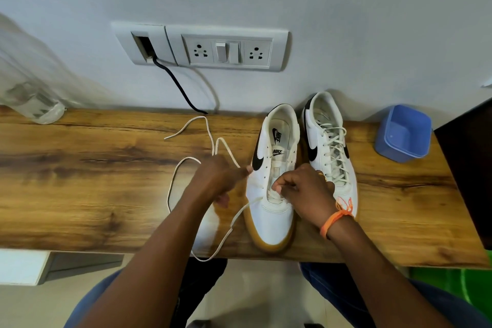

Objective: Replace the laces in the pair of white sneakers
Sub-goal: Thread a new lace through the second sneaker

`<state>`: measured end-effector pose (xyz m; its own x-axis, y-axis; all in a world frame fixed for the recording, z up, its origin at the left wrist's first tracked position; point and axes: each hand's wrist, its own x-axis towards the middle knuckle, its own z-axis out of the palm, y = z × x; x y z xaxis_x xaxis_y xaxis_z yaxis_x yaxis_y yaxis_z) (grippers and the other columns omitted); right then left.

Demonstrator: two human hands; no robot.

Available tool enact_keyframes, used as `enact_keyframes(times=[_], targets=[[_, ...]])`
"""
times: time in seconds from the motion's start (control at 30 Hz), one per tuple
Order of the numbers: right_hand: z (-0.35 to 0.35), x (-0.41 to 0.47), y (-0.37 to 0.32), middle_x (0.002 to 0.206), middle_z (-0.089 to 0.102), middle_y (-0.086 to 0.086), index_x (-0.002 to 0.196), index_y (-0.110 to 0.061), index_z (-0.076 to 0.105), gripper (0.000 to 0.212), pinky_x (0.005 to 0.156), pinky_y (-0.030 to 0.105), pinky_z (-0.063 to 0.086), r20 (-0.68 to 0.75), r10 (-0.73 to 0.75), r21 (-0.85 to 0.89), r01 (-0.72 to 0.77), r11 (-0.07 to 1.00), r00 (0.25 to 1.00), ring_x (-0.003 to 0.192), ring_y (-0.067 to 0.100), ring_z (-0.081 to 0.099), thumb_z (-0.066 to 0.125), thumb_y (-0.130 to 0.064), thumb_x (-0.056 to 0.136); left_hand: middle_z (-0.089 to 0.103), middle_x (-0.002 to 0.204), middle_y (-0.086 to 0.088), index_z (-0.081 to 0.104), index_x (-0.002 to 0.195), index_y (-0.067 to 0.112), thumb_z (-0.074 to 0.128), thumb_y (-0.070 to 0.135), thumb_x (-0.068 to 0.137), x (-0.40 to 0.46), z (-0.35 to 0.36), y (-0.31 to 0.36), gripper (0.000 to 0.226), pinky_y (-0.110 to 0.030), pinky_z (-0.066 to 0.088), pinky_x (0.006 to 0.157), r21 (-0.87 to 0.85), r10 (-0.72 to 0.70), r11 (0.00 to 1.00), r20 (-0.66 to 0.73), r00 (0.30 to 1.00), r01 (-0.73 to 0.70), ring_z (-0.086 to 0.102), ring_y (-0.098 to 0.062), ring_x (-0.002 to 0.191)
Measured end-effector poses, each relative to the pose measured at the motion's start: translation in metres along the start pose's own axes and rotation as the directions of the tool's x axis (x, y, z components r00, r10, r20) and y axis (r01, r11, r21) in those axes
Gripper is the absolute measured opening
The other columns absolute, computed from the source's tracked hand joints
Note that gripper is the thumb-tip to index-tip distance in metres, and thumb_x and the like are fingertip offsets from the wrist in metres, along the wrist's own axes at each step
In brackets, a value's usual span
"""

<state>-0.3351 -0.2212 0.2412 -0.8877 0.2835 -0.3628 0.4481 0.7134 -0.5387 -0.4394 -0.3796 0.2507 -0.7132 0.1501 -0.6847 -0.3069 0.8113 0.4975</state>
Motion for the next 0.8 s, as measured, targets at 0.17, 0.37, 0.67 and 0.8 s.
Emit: enact_keyframes(times=[0.17,0.37,0.67,0.8], targets=[[-0.015,0.003,0.006,0.098,0.067,-0.014,0.083,-0.041,0.072,0.033,0.095,0.049,0.046,-0.227,-0.013,0.214,0.063,0.975,0.974,0.104,0.016,0.062,0.06,-0.011,0.092,0.074,0.079,-0.009,0.068,0.091,0.002,0.065,0.049,0.09,-0.001,0.013,0.004,0.047,-0.039,0.063,0.067,0.036,-0.004,0.999,0.115,0.993,0.0,0.074,-0.026,0.07],[-0.028,0.0,0.01,0.095,0.068,-0.001,0.099,-0.018,0.076,0.03,0.086,0.034,0.052,-0.281,-0.101,0.158,0.15,0.976,0.954,0.088,0.011,0.06,0.06,0.004,0.086,0.072,0.08,-0.009,0.064,0.099,-0.006,0.078,0.021,0.084,-0.002,0.012,0.003,0.034,-0.028,0.058,0.053,-0.133,0.101,0.988,0.15,0.984,-0.081,0.072,-0.019,0.065],[-0.019,0.0,0.009,0.102,0.058,0.001,0.109,-0.033,0.074,0.04,0.082,0.04,0.048,-0.048,-0.303,-0.333,0.271,0.903,0.952,0.1,0.03,0.057,0.067,-0.003,0.083,0.071,0.078,-0.009,0.066,0.091,-0.003,0.073,0.015,0.088,-0.005,0.012,0.006,0.02,-0.03,0.056,0.06,-0.237,0.16,0.959,0.009,0.987,-0.153,0.069,-0.017,0.064],[-0.021,-0.001,0.008,0.105,0.058,0.002,0.107,-0.032,0.075,0.042,0.085,0.041,0.048,-0.041,-0.298,-0.302,0.272,0.914,0.954,0.103,0.029,0.057,0.062,0.001,0.083,0.072,0.083,-0.015,0.065,0.079,0.007,0.068,0.016,0.092,0.001,-0.008,0.003,0.015,-0.028,0.054,0.057,-0.433,0.15,0.868,-0.238,0.96,-0.243,0.068,-0.02,0.068]])
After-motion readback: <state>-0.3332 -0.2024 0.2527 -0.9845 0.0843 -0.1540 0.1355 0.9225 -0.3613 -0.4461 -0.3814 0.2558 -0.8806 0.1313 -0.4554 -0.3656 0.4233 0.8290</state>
